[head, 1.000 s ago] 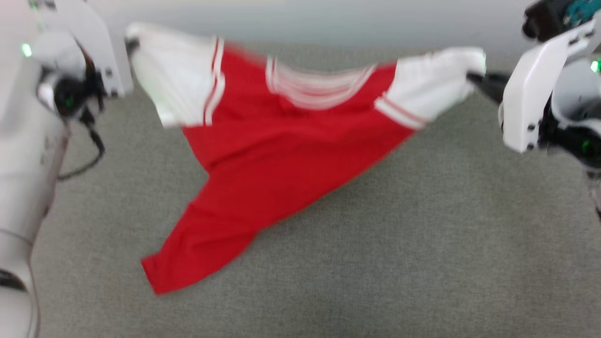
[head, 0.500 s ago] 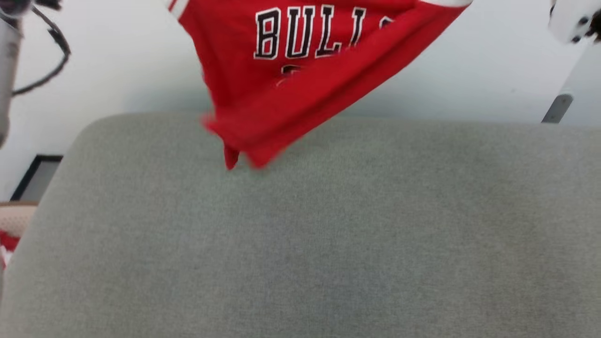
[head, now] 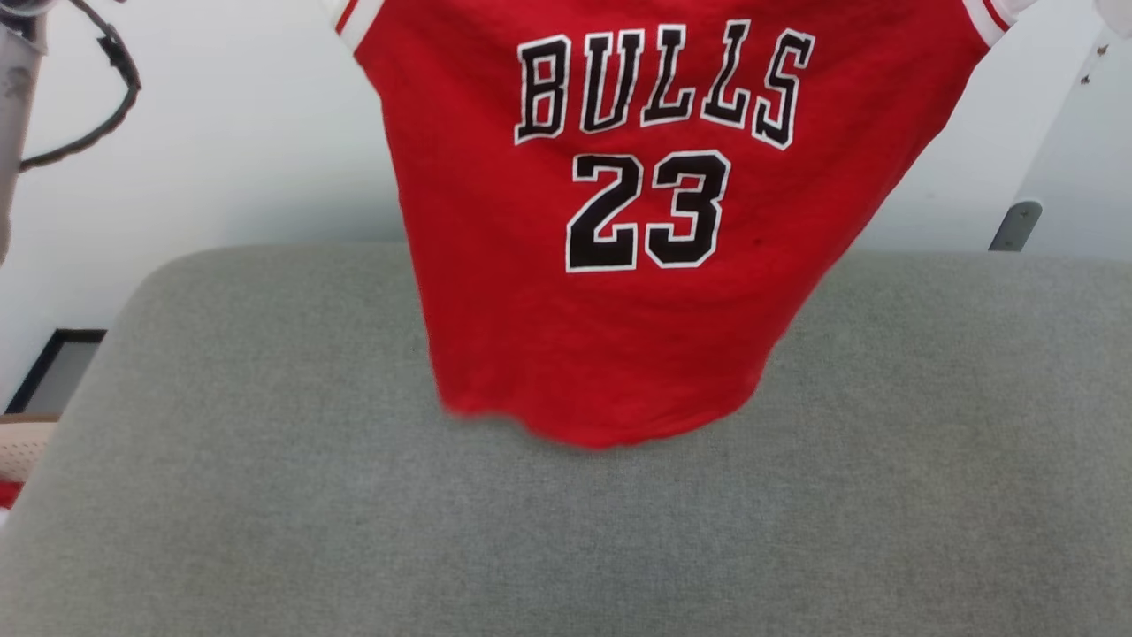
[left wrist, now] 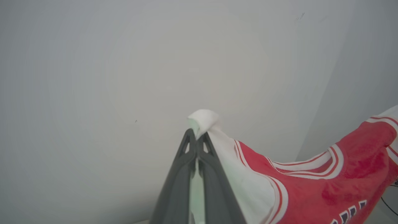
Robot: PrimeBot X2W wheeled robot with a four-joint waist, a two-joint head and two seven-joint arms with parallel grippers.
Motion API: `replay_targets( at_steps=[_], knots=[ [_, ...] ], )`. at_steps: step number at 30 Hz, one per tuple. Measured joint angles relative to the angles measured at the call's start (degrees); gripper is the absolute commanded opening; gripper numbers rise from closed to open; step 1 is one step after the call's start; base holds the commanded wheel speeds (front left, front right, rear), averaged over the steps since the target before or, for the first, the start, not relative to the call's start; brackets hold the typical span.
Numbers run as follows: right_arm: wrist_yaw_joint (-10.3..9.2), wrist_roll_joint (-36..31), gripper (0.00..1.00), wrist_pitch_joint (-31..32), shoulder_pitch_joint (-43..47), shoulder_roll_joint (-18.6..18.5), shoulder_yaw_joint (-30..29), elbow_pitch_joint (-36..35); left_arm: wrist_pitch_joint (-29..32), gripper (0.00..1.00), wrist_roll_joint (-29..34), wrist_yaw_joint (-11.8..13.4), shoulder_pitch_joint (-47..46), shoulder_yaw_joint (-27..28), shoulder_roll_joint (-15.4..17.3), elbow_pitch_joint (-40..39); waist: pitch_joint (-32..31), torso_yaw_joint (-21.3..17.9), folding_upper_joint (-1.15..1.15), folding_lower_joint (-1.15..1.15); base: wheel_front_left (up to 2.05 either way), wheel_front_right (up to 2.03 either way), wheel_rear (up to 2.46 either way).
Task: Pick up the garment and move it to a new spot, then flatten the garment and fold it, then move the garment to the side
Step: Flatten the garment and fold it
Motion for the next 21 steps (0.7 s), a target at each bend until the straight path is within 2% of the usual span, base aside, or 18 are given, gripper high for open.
replay_targets(
  at_steps=[7, 12, 16, 21],
  knots=[
    [0.0, 2.8, 0.0, 0.6, -3.2, -0.9, 0.6, 1.5, 1.9, 0.0, -0.6, 0.0, -0.2, -0.8, 0.8, -0.9, 3.3, -0.7, 0.0, 0.0, 0.0, 0.0, 0.0],
    [0.0, 2.2, 0.0, 0.6, -8.3, 0.5, 0.2, 5.0, 1.9, 0.0, 0.3, 0.7, -3.2, -1.2, 0.4, -0.7, 8.2, -1.2, 0.0, 0.0, 0.0, 0.0, 0.0],
    [0.0, -4.7, 0.0, -6.9, -15.3, 1.5, -0.3, 9.1, -3.2, 0.0, 3.6, 1.0, -7.3, -1.9, -1.1, 0.1, 13.5, -1.4, 0.0, 0.0, 0.0, 0.0, 0.0],
    [0.0, -17.2, 0.0, -22.2, -23.6, 3.5, -2.8, 15.9, -14.3, 0.0, 7.4, 2.1, -14.6, -1.4, -3.7, 2.6, 20.8, -1.2, 0.0, 0.0, 0.0, 0.0, 0.0]
  ],
)
